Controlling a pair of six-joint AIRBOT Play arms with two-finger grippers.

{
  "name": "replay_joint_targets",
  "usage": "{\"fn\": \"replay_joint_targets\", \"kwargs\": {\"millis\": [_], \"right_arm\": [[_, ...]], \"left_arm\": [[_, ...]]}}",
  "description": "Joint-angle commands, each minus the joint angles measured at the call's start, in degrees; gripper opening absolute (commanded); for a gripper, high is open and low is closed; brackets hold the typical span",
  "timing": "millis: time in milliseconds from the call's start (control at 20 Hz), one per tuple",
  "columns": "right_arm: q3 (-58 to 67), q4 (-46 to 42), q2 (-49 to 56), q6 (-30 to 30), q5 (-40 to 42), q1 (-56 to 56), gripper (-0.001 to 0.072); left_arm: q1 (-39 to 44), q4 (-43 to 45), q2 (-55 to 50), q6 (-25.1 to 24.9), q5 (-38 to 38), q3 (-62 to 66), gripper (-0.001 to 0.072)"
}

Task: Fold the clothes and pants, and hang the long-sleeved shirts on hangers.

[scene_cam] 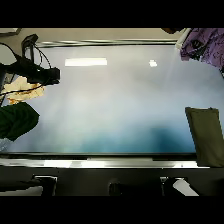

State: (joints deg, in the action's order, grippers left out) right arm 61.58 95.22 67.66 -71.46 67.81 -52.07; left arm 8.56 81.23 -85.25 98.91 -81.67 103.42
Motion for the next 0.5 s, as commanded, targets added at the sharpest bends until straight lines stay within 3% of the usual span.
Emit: {"fn": "replay_joint_targets", "kwargs": {"millis": [0,150,450], "right_arm": [[10.4,12.1,-1.7,-8.3,-8.9,11.7,0.0233],[15.1,12.0,-1.9,-16.8,-7.7,29.2,0.0041],[15.1,9.9,-2.4,-17.6,-6.1,54.1,0.0027]], "left_arm": [[-0.2,0.0,0.0,0.1,0.0,0.0,0.0015],[-0.4,0.0,0.7,-3.3,0.0,0.0,0.0015],[-2.7,0.1,7.5,-5.7,0.2,-7.8,0.0015]]}}
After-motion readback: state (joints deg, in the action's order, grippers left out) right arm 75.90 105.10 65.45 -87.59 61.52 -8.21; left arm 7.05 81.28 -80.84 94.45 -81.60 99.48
